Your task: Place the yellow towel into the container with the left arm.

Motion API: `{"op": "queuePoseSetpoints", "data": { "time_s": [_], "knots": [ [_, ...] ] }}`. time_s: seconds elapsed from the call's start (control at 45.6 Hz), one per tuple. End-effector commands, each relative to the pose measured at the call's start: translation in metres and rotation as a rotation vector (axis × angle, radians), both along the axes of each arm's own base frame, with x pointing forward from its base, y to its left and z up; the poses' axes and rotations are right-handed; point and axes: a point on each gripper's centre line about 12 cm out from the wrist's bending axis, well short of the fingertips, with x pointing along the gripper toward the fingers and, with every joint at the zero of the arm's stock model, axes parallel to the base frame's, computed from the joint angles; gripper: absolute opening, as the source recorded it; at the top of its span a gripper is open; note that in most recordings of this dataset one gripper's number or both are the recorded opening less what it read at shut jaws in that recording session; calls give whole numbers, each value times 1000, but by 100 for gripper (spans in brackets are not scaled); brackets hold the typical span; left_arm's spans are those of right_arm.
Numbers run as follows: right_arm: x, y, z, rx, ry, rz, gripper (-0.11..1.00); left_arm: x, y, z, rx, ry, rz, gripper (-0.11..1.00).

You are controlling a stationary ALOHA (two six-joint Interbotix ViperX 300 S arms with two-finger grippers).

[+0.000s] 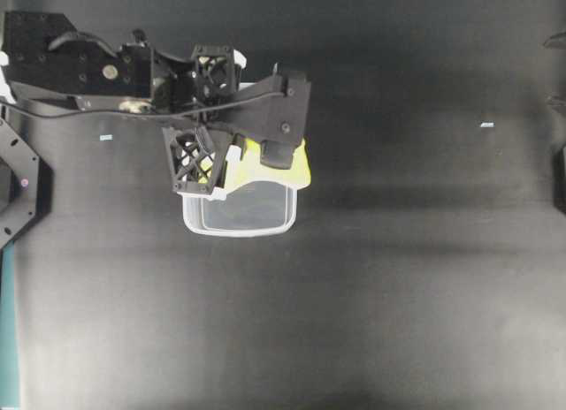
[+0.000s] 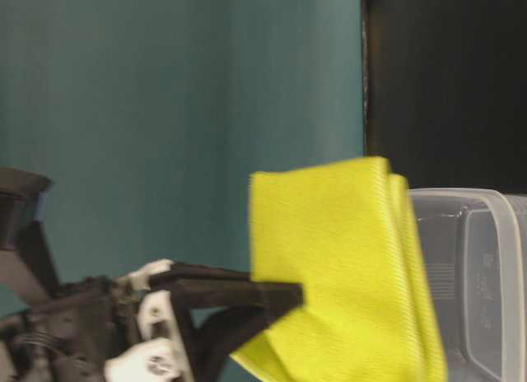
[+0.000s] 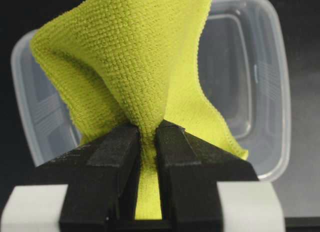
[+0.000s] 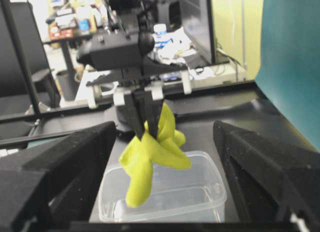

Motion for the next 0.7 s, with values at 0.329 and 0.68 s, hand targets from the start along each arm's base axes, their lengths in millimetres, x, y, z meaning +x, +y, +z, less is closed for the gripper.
{"op": "queuePoseSetpoints", "data": {
  "time_s": [0.329, 0.68],
  "knots": [
    [2, -1, -1, 5, 4, -1, 76, -7, 0, -19, 2, -27, -6, 32],
    [1, 0, -1, 5, 1, -1, 76, -6, 4, 35, 0, -208, 22, 86]
  ]
}}
